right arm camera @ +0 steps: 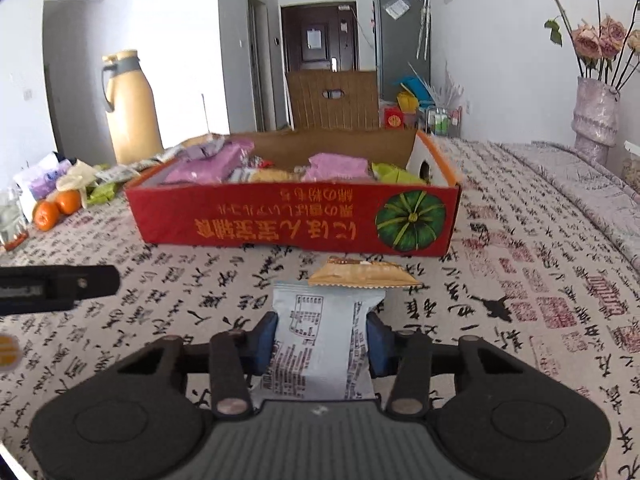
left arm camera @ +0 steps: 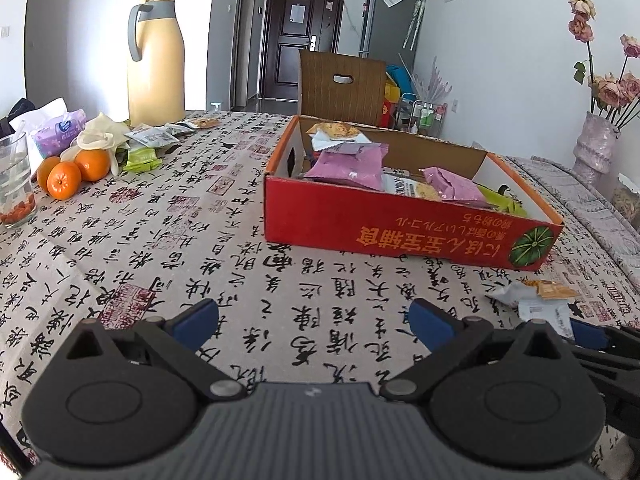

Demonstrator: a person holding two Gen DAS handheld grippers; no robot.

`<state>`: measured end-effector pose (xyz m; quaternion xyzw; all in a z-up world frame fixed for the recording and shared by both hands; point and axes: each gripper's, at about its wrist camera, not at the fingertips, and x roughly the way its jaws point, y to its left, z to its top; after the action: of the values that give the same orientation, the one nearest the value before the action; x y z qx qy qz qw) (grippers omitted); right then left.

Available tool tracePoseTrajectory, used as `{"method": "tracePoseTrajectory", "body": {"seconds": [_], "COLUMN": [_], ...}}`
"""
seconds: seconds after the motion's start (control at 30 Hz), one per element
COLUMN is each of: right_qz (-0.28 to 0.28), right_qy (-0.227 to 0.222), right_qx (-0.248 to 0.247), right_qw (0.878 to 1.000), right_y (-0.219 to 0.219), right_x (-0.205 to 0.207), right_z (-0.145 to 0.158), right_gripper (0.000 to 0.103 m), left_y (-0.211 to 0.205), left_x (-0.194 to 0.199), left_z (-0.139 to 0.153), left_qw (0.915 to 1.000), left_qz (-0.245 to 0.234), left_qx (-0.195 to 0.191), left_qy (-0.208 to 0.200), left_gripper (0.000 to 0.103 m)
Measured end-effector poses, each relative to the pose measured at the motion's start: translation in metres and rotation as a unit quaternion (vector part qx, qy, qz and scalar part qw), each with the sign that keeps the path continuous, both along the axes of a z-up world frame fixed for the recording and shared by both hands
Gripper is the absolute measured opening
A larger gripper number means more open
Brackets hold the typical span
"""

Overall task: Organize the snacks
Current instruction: 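Grasp a white packet with the right gripper while the left grasps a pumpkin-seed crisp packet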

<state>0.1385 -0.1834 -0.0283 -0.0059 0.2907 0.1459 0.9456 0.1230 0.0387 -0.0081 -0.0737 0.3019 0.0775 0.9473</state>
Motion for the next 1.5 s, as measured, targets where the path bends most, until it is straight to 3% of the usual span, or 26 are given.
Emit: {"method": "tracePoseTrajectory", "body": {"seconds": [0.4,0.77,1.13,1.5], "right_qz": [-0.019,-0.055,-0.089,-0.113], "right_qy": [-0.043,-0.059,-0.063,-0.060], "right_qx": [0.045,0.075,0.094,0.098], "right_qw": [0.998,0.994,0.990,0.987], "right_y": [-0.051,-0.102,-0.146,-0.177], "right_x": [-0.015,0.005,0.023,0.021], "right_z": [0.018,0.014,0.002,-0.009], "right_gripper": [0.045,0.045,0.045,0.045], "left_y": [-0.039,-0.086,-0.132,-0.191], "left_x": [0.015,0.049,0.089,0.084], "left_z": [0.012,0.014,-0.001,-0.015], "left_qw": [0.9996,0.9981,0.9945,0.9862], "left_qz": [-0.016,-0.037,-0.056,-0.113], "left_qx": [0.022,0.045,0.038,0.045], "left_qy": [0.000,0.021,0.080,0.112], "left_gripper": [0.103,0.103,0.103,0.103]}}
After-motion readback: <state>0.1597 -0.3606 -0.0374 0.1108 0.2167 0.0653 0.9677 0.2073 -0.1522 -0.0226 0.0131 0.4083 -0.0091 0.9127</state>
